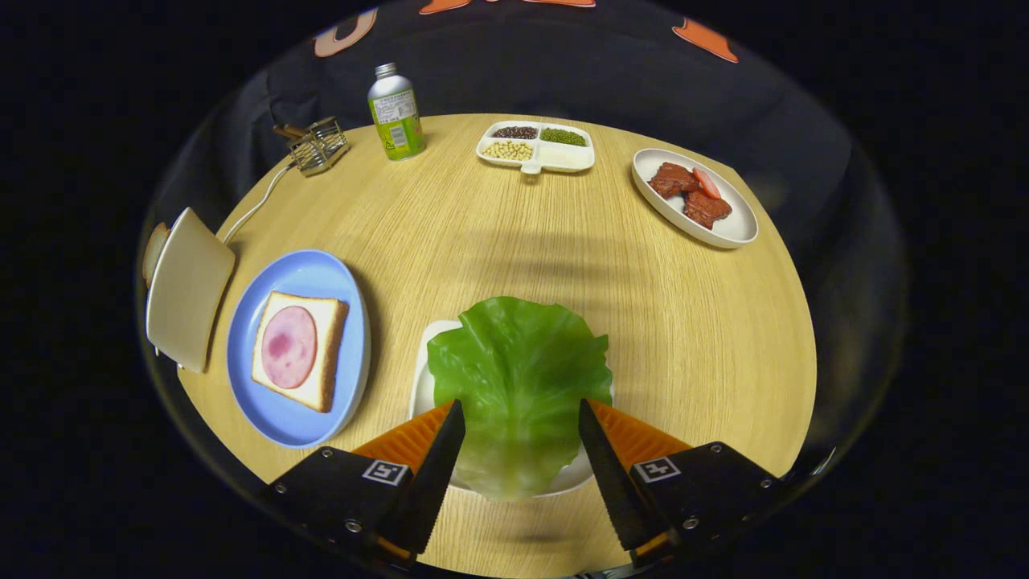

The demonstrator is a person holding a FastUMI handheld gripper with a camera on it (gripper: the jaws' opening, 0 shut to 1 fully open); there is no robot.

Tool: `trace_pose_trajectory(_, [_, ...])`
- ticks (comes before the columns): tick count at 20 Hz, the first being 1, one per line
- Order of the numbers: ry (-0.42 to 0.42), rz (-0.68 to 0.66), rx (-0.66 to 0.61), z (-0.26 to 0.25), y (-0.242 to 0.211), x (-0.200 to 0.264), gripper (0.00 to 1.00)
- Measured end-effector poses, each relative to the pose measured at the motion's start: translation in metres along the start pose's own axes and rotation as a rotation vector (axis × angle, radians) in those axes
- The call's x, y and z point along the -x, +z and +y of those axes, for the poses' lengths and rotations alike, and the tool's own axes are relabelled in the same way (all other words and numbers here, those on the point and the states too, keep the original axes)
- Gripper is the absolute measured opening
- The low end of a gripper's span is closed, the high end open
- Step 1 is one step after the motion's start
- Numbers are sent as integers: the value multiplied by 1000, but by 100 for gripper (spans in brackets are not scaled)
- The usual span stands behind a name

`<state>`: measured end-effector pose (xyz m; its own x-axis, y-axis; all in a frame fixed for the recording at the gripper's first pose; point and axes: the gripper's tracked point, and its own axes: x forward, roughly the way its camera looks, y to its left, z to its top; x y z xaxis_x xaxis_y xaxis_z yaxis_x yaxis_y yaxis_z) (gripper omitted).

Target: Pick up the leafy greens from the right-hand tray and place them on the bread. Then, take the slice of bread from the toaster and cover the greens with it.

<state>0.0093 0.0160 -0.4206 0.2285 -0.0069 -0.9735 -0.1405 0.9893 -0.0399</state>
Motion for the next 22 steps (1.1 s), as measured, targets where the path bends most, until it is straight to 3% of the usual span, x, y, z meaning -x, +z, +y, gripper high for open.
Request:
trace_pose_trajectory(2, [-1, 20, 10, 4, -2, -7, 86])
trace_pose_trajectory(10, [37, 81, -73, 6, -7, -14, 66])
trace_pose_trajectory(15, [58, 50, -180, -7, -1, -16, 14])
trace_pose_trajectory(18, [82, 6, -209, -5, 2, -14, 5])
trace_pose_trajectory(22, [140, -87, -205, 10, 21, 10, 4])
